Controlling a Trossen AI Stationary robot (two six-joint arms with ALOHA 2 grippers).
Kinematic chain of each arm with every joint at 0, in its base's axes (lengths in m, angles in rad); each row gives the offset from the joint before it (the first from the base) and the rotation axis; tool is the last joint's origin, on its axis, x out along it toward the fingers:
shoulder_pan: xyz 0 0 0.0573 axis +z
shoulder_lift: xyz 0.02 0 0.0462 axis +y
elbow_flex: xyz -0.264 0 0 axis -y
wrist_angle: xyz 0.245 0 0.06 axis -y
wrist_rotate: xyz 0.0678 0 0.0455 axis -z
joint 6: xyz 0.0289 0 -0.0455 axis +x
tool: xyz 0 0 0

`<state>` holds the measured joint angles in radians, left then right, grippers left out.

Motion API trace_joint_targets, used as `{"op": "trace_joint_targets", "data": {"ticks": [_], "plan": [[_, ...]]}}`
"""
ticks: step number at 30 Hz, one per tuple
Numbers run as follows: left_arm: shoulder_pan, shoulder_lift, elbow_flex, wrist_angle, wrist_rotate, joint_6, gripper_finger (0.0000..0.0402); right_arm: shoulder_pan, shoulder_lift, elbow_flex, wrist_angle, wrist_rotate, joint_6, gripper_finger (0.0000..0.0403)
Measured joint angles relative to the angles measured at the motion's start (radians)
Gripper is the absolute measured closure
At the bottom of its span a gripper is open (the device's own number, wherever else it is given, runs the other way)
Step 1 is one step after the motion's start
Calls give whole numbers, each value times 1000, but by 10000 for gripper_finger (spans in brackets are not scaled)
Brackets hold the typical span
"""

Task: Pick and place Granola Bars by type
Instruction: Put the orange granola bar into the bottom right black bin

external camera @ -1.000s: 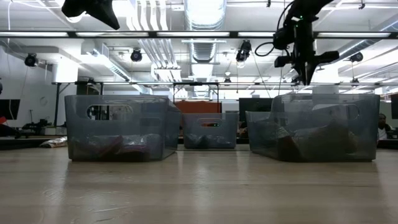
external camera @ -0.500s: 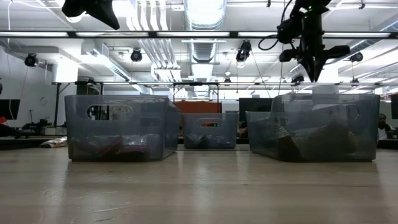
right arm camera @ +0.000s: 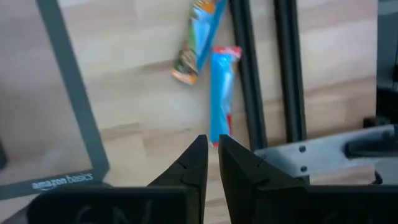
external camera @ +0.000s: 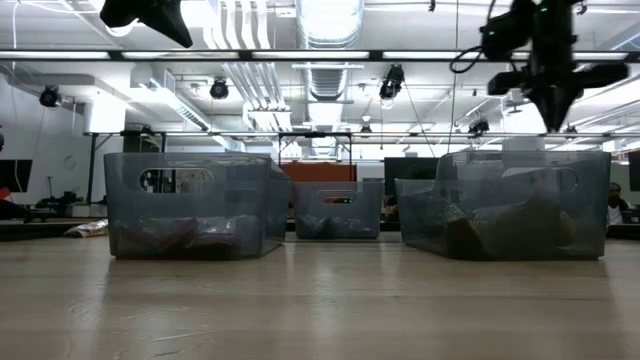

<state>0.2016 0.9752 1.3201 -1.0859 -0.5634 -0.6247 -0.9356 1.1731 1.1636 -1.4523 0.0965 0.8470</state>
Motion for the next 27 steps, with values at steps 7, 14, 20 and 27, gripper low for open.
{"op": "trace_joint_targets", "data": {"ticks": [7,14,20,27], "plan": [[0,0,0,0,12,-1,401,0,-200,-155,-2,-16,100,371],[0,0,0,0,26,-10,401,0,-281,-225,-2,-54,122,371],[0,0,0,1,26,-12,401,0,-271,-223,47,-41,116,371],[0,0,0,0,25,-20,401,1,-269,-255,148,59,159,371]]}}
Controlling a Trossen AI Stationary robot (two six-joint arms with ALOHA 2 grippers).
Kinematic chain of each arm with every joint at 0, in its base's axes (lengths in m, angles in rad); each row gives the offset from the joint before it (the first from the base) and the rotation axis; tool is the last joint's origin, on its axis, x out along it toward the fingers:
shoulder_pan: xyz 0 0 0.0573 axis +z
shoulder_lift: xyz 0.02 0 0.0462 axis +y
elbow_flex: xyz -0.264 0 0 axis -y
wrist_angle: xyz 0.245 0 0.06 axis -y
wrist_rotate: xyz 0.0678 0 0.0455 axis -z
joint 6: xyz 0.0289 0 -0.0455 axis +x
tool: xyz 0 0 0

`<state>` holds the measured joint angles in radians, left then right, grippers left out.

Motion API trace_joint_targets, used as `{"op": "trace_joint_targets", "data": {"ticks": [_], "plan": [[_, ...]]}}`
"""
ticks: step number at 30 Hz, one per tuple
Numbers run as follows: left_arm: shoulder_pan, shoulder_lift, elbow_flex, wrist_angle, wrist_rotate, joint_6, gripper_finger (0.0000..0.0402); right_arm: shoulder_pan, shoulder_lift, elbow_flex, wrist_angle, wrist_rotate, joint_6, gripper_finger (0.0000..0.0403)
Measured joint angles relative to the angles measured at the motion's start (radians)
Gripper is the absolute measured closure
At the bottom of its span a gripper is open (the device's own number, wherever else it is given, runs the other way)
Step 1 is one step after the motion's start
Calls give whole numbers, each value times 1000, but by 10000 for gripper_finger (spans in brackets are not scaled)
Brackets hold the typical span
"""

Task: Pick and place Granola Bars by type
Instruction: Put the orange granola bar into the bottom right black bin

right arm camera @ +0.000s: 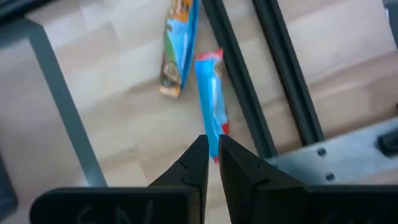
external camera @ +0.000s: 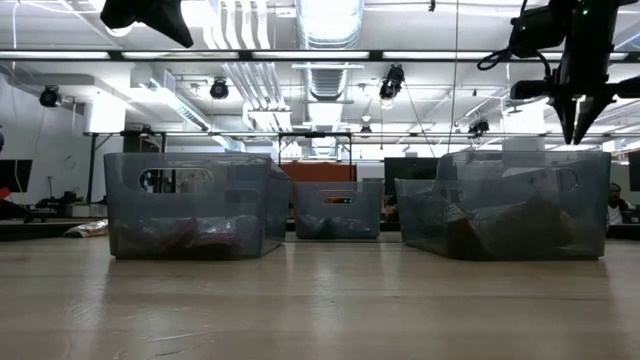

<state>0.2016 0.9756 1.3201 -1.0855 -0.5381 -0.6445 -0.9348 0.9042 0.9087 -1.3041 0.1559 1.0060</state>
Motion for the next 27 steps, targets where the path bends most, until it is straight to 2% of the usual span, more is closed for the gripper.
{"op": "trace_joint_targets", "data": {"ticks": [10,18,27], "plan": [[0,0,0,0,-1,0,401,74,-3,-136,184,18,14,371],[0,0,-15,0,-2,-1,401,209,-9,-207,244,121,162,371],[0,1,-18,-1,-2,-5,401,327,41,-213,294,213,328,371]]}}
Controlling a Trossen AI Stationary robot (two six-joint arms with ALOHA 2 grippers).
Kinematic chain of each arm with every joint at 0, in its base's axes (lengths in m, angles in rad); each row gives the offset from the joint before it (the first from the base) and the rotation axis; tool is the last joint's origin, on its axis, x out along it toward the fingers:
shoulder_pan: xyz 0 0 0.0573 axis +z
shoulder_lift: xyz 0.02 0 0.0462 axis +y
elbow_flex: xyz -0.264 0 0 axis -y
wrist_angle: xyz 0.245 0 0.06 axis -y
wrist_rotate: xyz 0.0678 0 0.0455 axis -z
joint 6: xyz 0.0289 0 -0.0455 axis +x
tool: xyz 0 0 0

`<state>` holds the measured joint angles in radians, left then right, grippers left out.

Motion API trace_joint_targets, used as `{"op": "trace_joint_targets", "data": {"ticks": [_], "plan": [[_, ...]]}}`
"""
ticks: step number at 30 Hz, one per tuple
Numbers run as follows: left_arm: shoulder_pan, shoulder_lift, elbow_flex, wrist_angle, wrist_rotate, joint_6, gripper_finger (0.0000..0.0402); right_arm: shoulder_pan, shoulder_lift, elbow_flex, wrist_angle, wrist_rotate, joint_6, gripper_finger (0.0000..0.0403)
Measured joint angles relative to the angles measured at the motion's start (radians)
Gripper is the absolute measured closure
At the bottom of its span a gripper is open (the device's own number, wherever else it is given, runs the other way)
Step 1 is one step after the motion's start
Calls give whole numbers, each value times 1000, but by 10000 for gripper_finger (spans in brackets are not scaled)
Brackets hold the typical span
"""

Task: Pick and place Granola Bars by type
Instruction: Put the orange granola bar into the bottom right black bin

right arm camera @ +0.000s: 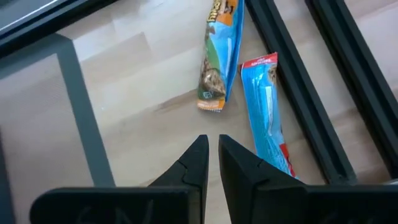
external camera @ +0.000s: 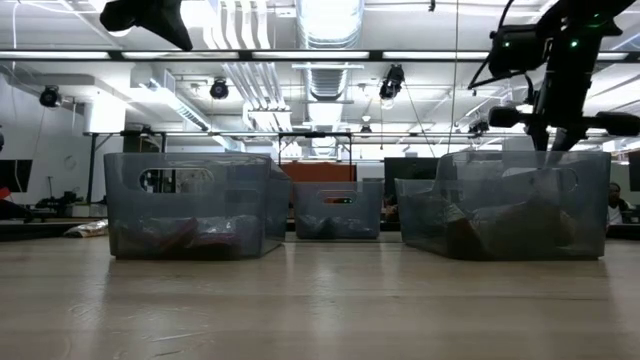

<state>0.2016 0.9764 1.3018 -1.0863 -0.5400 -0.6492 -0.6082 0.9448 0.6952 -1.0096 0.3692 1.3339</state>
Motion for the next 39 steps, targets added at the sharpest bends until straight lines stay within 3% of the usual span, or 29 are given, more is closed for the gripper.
{"op": "trace_joint_targets", "data": {"ticks": [14,23,30,39], "plan": [[0,0,0,1,0,13,401,46,187,0,60,60,52,360],[0,0,0,1,0,29,401,46,216,0,102,45,46,258],[0,0,0,1,0,45,401,46,216,0,98,117,95,161],[0,0,0,1,0,61,401,53,216,-34,106,179,85,120]]}}
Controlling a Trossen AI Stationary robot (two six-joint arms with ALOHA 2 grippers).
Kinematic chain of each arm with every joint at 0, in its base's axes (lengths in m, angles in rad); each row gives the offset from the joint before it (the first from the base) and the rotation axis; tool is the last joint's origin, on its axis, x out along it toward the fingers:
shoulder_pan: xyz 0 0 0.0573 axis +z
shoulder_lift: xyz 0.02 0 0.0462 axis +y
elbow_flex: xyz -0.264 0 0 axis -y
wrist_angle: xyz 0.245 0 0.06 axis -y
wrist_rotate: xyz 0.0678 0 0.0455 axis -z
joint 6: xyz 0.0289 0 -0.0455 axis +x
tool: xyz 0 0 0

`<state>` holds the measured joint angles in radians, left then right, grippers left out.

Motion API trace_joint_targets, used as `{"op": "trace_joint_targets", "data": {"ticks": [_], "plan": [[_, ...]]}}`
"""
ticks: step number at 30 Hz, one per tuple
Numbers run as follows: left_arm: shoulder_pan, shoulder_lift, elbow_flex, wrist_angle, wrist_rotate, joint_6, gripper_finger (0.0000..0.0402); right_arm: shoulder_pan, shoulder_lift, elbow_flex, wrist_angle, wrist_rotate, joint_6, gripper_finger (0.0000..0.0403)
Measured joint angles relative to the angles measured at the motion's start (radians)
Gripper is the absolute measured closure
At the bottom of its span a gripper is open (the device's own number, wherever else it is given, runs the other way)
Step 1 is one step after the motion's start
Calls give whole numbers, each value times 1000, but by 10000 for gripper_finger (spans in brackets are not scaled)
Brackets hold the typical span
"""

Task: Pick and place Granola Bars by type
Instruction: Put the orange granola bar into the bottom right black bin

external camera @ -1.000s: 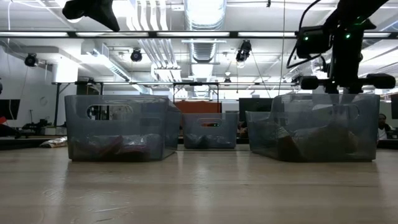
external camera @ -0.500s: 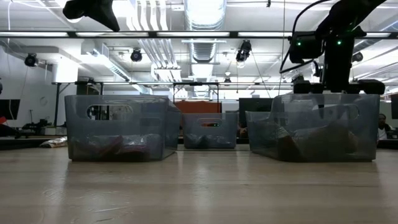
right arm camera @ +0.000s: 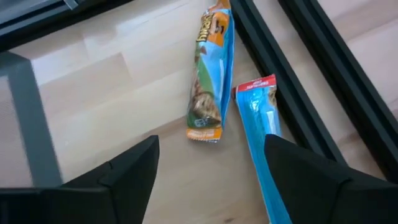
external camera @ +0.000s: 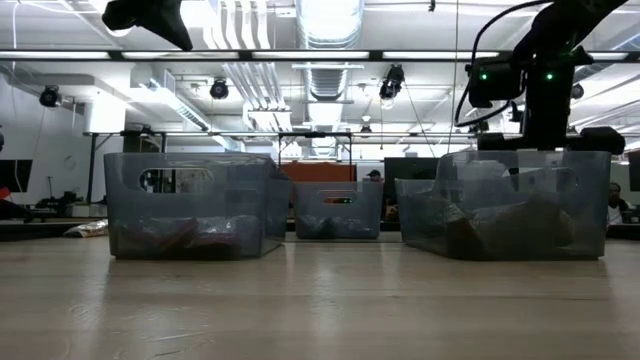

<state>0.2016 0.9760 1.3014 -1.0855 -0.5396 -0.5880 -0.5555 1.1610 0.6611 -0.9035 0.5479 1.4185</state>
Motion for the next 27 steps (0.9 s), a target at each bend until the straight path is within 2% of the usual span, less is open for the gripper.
{"op": "trace_joint_targets", "data": {"ticks": [12,27], "plan": [[0,0,0,0,0,11,401,10,16,-68,85,66,-2,133],[0,0,0,0,0,12,401,9,205,-99,224,85,-4,139]]}}
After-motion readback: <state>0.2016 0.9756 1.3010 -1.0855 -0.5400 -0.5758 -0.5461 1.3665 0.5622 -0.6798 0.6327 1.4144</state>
